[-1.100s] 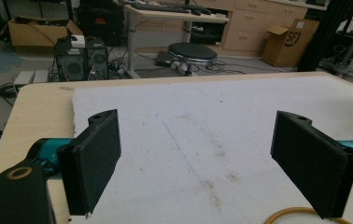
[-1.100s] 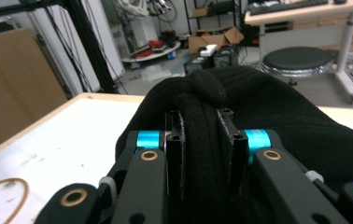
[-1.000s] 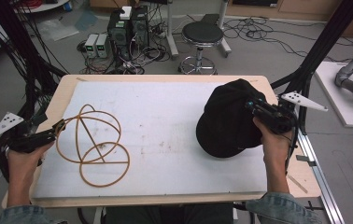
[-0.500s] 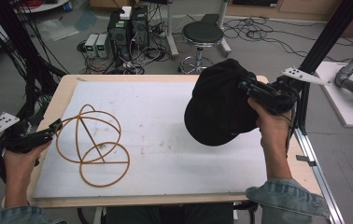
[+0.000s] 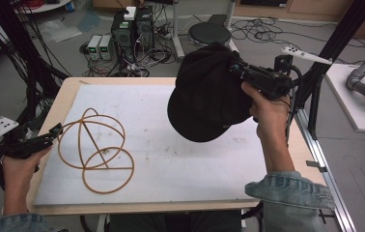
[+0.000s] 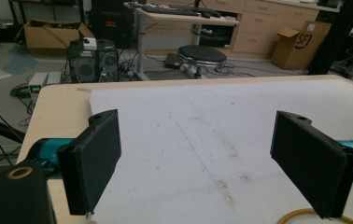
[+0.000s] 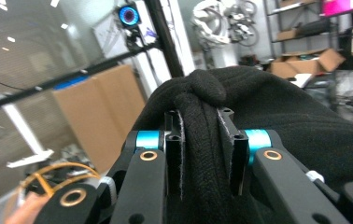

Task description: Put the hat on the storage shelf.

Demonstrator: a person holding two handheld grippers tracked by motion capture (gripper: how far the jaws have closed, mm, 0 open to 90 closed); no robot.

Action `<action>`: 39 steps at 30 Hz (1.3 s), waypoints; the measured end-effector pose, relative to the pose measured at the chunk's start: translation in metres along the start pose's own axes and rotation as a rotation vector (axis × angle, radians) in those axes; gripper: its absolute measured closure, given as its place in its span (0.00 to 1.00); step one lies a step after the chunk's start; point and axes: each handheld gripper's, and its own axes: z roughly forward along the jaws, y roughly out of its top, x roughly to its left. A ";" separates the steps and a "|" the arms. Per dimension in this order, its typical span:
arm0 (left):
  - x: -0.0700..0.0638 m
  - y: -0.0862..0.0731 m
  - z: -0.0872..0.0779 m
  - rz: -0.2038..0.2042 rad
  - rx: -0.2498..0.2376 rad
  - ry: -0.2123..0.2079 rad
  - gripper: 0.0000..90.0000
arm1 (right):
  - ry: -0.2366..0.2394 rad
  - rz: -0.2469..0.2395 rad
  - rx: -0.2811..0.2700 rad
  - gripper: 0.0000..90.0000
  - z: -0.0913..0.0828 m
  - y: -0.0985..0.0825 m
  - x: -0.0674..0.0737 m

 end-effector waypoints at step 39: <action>0.004 0.001 -0.005 0.010 -0.008 0.024 0.19 | 0.419 0.044 0.106 0.85 0.105 0.015 0.106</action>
